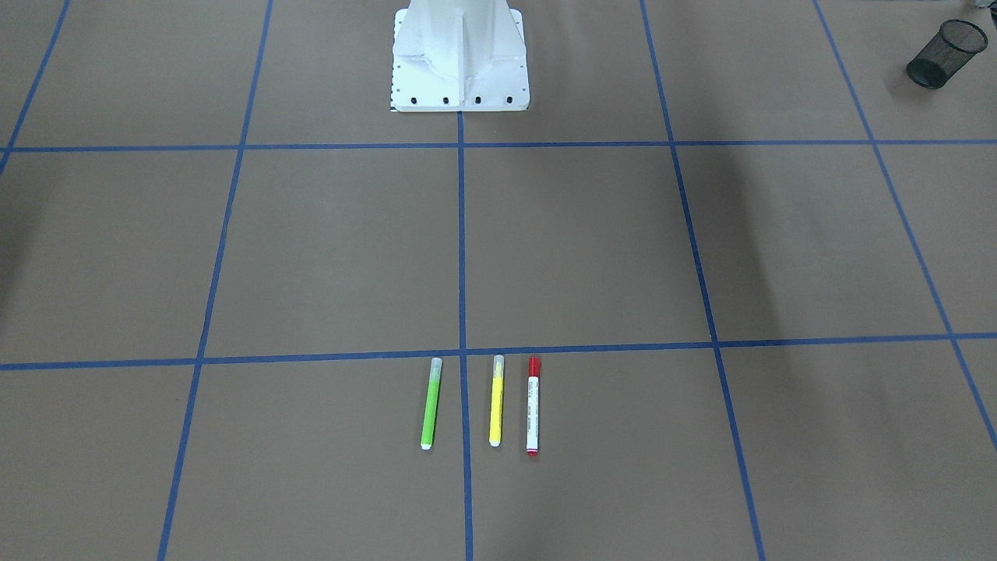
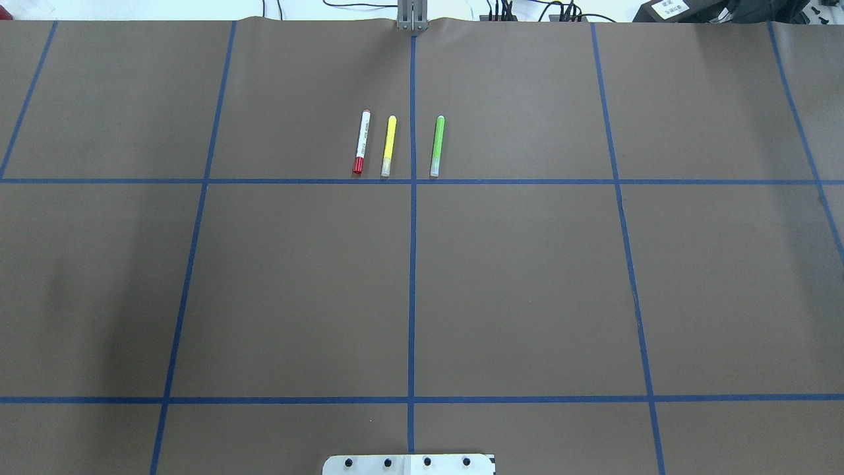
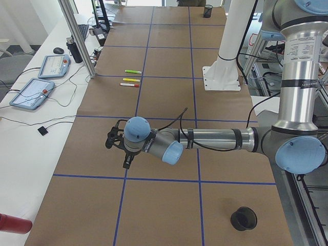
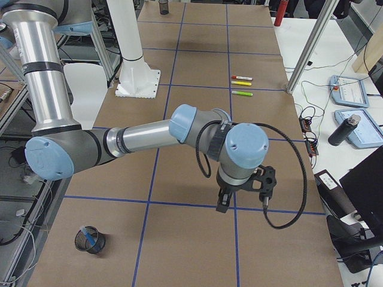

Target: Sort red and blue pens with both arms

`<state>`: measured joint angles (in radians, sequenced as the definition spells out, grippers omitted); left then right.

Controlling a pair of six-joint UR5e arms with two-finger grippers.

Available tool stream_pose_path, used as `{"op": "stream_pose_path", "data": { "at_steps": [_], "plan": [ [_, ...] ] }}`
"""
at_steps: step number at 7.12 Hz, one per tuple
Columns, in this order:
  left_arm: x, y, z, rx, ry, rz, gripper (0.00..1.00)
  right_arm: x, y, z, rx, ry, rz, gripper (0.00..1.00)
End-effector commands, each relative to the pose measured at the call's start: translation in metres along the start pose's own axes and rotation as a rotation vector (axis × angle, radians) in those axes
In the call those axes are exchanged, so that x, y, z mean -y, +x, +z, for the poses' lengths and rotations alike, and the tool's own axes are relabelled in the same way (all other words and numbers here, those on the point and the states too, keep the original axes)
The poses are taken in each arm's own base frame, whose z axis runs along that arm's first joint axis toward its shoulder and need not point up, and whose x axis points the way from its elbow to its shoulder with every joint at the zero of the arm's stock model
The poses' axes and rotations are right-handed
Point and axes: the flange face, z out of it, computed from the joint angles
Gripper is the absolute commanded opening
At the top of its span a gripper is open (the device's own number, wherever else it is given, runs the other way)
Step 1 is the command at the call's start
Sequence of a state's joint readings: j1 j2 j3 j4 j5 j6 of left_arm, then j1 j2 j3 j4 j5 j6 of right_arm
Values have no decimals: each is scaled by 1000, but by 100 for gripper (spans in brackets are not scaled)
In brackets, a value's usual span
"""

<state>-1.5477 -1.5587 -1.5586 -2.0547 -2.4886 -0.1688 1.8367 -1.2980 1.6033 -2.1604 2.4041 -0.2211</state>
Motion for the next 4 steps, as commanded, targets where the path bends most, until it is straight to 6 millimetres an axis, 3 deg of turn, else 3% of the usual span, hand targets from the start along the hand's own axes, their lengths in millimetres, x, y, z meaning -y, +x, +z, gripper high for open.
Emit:
{"op": "stream_pose_path", "data": {
  "at_steps": [1, 2, 3, 4],
  "plan": [
    [-1, 6, -4, -8, 30, 42, 100, 48, -139, 33, -17, 38, -164, 100],
    [-4, 12, -9, -17, 88, 114, 100, 52, -174, 75, -22, 29, -180, 100],
    [-2, 21, -3, -32, 80, 109, 100, 46, -177, 99, -19, 40, -165, 100],
    [1, 37, 10, -78, 53, 96, 100, 37, -162, 118, -51, 52, -179, 100]
  ]
}}
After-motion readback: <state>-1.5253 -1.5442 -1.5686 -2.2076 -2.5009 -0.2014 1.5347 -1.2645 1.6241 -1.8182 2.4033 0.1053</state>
